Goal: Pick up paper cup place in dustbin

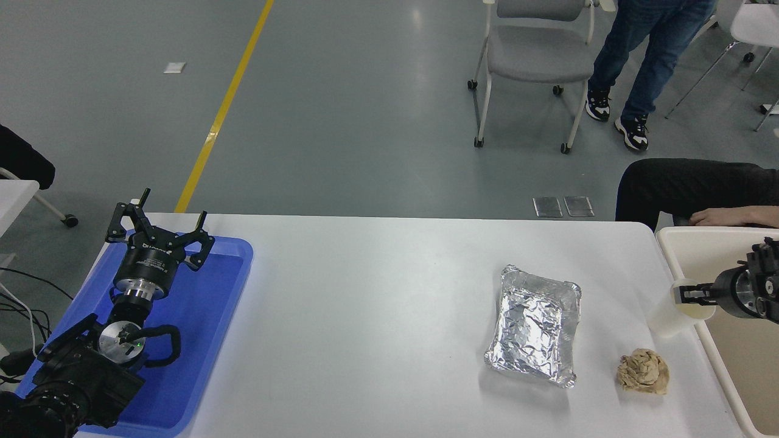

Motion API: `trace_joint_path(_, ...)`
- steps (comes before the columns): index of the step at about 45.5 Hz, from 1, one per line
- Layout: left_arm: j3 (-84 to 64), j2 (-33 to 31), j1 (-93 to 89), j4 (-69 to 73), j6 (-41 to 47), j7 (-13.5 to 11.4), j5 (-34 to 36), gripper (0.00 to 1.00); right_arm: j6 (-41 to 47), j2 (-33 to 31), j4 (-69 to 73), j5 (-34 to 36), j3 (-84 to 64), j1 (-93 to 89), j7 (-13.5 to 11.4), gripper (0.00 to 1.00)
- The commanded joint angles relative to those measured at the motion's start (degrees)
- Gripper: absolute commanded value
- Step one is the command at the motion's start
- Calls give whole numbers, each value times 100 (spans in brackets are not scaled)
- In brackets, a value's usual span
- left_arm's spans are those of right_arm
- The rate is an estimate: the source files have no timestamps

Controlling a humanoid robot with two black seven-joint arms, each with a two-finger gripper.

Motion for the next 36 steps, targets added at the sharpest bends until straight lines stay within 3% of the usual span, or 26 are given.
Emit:
trace_joint_path(1, 0, 0, 0, -9, 0, 0, 0, 100, 23, 5, -4, 0, 9, -31, 9, 0)
trace_joint_path(22, 0, -9, -9, -9, 0, 8, 0, 100, 173, -30, 110, 26, 0, 382, 35, 0)
trace_joint_path(36, 0, -17, -9, -9, 0, 8, 0, 100, 1297, -539, 602, -35, -386, 2165, 53, 0)
